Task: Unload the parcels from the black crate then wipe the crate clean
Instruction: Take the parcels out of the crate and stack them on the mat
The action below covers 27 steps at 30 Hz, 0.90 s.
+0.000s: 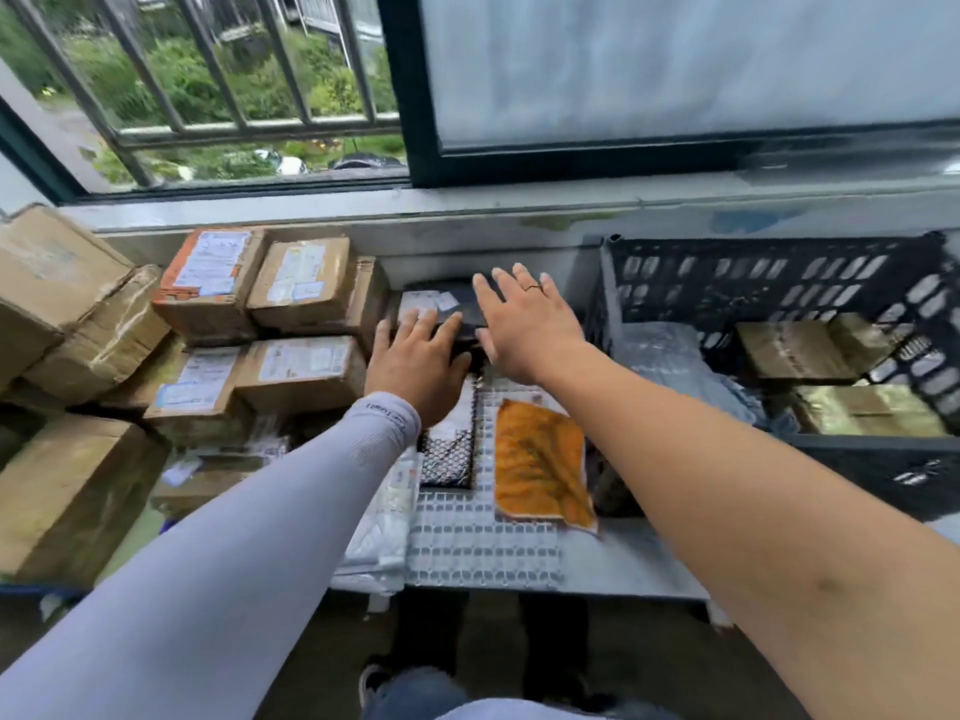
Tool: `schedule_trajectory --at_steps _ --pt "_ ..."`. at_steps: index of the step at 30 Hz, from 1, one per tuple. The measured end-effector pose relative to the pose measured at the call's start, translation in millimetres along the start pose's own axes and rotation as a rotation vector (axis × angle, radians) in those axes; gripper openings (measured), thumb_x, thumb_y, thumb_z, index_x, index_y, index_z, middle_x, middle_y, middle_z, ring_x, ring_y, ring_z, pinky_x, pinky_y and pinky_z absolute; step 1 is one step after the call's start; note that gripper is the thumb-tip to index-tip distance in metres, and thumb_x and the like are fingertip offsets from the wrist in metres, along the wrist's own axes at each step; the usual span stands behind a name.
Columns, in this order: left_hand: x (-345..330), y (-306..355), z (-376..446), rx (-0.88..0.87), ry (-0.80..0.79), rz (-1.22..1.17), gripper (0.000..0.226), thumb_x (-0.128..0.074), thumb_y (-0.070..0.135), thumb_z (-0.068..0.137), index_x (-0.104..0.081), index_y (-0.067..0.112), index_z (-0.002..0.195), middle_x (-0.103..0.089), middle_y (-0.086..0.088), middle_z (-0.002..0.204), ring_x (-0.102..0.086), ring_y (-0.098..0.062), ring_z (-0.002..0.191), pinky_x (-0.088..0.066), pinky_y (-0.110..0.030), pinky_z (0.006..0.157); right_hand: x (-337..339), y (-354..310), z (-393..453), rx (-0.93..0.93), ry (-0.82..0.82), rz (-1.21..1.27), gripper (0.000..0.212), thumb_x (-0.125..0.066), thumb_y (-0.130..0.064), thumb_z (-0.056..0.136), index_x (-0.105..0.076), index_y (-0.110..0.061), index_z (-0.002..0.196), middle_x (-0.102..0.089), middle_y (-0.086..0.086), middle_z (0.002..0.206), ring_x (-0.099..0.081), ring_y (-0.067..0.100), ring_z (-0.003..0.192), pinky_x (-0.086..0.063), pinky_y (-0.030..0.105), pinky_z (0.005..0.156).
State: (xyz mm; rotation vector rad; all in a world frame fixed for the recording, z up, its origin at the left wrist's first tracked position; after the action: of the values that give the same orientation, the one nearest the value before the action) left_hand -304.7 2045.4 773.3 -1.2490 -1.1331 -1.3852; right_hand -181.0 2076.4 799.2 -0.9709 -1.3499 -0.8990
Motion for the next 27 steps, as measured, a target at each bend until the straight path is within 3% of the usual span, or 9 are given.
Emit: schedule_trajectory --at_steps 5,12,21,27 --pt "8.1 54.5 23.1 -0.036 0.007 -0.054 0.063 -0.036 0.053 0.106 -0.027 0.026 0.162 -0.029 -0.006 0.168 -0.021 -0.028 0.156 -0.016 -0.055 0.125 19.7 63.3 -19.0 -0.062 0.053 0.030 0.068 -0.038 -0.040 0.109 -0.007 -0.017 0.165 -0.010 0.011 0.171 -0.003 0.033 0.158 -0.007 0.053 0.128" --pt "5.5 137.1 61.0 -0.205 0.010 -0.165 0.064 -0.035 0.053 0.107 -0.024 0.025 0.163 -0.026 -0.006 0.170 -0.016 -0.028 0.158 -0.012 -0.055 0.127 2.1 144.6 -35.5 -0.239 -0.007 0.008 0.066 -0.035 -0.040 0.109 -0.006 -0.020 0.165 -0.009 0.009 0.172 -0.002 0.031 0.159 -0.007 0.051 0.128" --pt "-11.9 185.0 101.9 -0.311 -0.042 -0.261 0.065 -0.036 0.054 0.106 -0.023 0.027 0.163 -0.024 -0.007 0.170 -0.014 -0.028 0.158 -0.009 -0.055 0.127 -21.9 199.6 -34.8 -0.369 -0.090 -0.008 0.064 -0.032 -0.040 0.110 -0.005 -0.024 0.165 -0.010 0.006 0.172 -0.004 0.028 0.159 -0.009 0.049 0.128" --pt "-26.5 202.8 101.4 -0.297 -0.063 -0.231 0.071 -0.044 0.053 0.104 -0.021 0.025 0.164 -0.020 -0.006 0.171 -0.010 -0.028 0.159 -0.004 -0.056 0.127 -48.7 217.9 -43.6 -0.351 -0.175 -0.009 0.066 -0.034 -0.037 0.109 -0.002 -0.026 0.165 -0.007 0.005 0.173 -0.003 0.028 0.159 -0.011 0.050 0.128"
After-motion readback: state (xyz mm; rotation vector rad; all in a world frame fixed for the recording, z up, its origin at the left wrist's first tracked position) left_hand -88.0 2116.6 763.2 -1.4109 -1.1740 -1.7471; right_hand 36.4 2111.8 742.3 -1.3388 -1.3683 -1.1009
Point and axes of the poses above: each hand's wrist, its own z-axis towards the middle knuckle, its own x-axis out of the back of the hand, y = z × x, the point moved 8 cm from there along z, towards the middle knuckle
